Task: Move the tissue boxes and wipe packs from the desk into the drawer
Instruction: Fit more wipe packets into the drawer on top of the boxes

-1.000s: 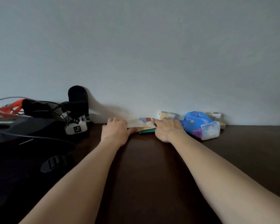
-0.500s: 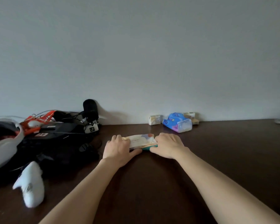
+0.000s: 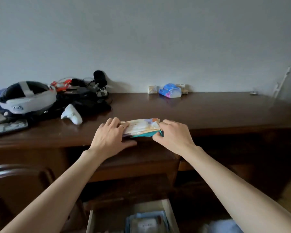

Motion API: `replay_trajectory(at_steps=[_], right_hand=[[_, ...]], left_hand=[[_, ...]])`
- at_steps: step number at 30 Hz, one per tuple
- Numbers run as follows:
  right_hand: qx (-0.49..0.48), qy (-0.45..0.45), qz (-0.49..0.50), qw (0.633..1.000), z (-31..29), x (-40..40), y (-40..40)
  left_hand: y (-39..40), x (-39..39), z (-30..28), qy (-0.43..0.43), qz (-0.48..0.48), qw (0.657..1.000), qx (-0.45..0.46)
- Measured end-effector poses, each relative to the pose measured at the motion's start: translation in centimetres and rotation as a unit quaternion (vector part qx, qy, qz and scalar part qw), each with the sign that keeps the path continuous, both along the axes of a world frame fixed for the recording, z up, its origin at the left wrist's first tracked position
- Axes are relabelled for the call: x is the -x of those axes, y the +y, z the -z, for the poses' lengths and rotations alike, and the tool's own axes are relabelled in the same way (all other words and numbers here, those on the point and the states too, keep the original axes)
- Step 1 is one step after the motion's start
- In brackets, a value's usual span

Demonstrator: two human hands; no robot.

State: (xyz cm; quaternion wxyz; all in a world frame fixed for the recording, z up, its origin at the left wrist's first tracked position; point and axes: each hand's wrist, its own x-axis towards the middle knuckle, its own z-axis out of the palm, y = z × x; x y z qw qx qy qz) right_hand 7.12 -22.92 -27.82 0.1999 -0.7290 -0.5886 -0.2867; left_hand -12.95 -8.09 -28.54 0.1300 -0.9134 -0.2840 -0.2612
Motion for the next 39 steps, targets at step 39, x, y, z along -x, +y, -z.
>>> replay_trajectory(at_steps=[39], right_hand=[[0.284,0.56,0.109,0.771,34.6,3.5,-9.3]], left_hand=[[-8.5,10.6,34.3,-0.053,-0.204,0.778,0.592]])
